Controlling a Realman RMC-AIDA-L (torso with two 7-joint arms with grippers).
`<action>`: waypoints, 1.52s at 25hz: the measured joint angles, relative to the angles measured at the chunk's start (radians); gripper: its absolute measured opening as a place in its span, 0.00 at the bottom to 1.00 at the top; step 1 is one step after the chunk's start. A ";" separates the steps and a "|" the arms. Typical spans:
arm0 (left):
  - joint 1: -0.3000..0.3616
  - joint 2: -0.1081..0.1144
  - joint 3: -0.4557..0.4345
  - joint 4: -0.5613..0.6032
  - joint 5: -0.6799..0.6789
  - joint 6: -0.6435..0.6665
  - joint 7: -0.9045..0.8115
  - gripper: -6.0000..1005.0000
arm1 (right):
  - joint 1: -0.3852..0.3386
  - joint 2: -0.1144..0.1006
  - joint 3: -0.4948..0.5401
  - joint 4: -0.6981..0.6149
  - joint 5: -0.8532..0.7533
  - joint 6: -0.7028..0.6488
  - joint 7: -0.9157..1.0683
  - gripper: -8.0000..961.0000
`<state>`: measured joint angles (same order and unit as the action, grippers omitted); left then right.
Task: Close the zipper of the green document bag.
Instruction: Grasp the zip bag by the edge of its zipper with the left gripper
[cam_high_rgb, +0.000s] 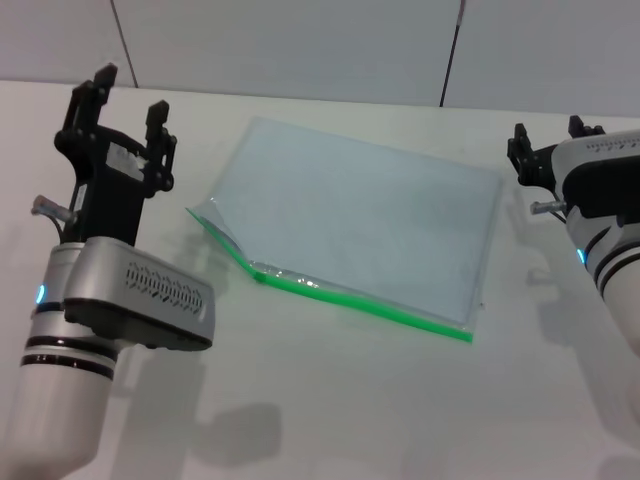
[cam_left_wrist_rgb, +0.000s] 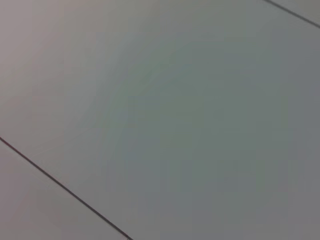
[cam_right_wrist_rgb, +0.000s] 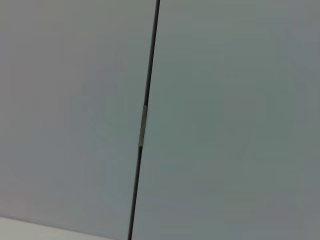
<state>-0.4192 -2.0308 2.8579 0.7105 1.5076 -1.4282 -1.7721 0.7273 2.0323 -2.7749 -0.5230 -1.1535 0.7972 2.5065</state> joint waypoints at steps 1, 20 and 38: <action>0.001 0.000 0.000 0.004 -0.008 0.010 0.002 0.62 | -0.002 0.000 0.000 0.000 0.000 0.000 0.000 0.71; 0.010 0.001 0.002 0.043 -0.199 0.224 0.283 0.62 | -0.021 -0.003 0.022 0.012 0.000 -0.001 0.000 0.71; 0.009 0.001 0.002 0.049 -0.252 0.316 0.327 0.62 | -0.024 -0.003 0.026 0.014 0.002 -0.001 0.000 0.70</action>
<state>-0.4106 -2.0294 2.8594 0.7590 1.2555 -1.1118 -1.4453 0.7034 2.0293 -2.7488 -0.5093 -1.1520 0.7960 2.5065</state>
